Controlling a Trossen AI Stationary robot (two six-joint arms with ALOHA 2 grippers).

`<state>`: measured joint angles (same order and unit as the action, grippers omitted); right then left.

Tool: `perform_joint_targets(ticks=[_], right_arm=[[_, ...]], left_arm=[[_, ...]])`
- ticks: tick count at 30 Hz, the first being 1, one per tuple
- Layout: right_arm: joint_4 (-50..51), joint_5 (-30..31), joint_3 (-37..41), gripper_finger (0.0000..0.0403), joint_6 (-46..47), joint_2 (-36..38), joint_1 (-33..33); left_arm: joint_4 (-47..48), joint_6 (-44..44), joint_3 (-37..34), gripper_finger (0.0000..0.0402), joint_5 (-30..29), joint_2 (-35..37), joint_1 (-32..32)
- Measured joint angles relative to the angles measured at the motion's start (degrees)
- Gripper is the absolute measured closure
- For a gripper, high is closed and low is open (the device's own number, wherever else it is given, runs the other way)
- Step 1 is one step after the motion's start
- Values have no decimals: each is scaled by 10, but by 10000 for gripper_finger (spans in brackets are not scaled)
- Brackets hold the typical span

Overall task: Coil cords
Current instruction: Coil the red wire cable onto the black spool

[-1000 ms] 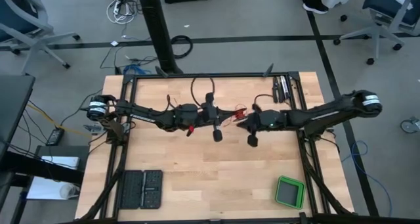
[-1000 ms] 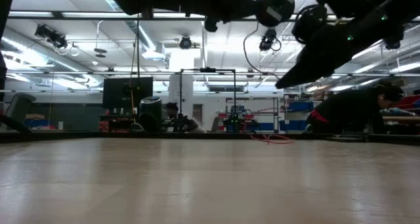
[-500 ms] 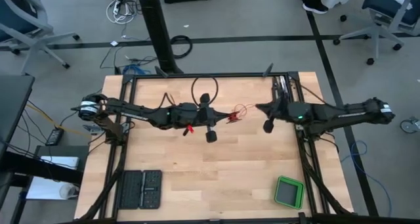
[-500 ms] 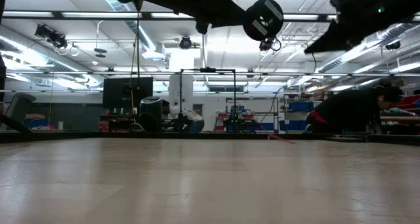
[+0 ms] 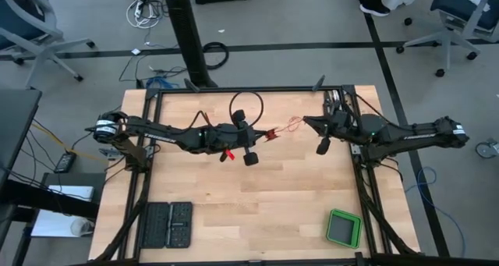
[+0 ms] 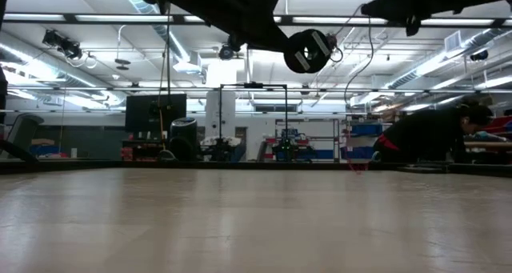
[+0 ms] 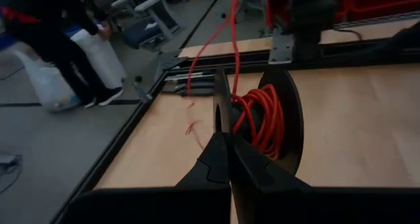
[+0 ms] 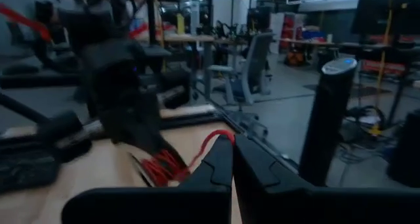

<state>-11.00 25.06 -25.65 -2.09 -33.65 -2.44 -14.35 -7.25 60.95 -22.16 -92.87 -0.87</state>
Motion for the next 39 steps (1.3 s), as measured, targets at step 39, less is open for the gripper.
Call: perform_joint_targets(ticks=[39], right_arm=[[-23, -82, -185, 402, -39, -386, 3]], left_arm=[[-140, 257, 0, 402, -26, -3, 31]])
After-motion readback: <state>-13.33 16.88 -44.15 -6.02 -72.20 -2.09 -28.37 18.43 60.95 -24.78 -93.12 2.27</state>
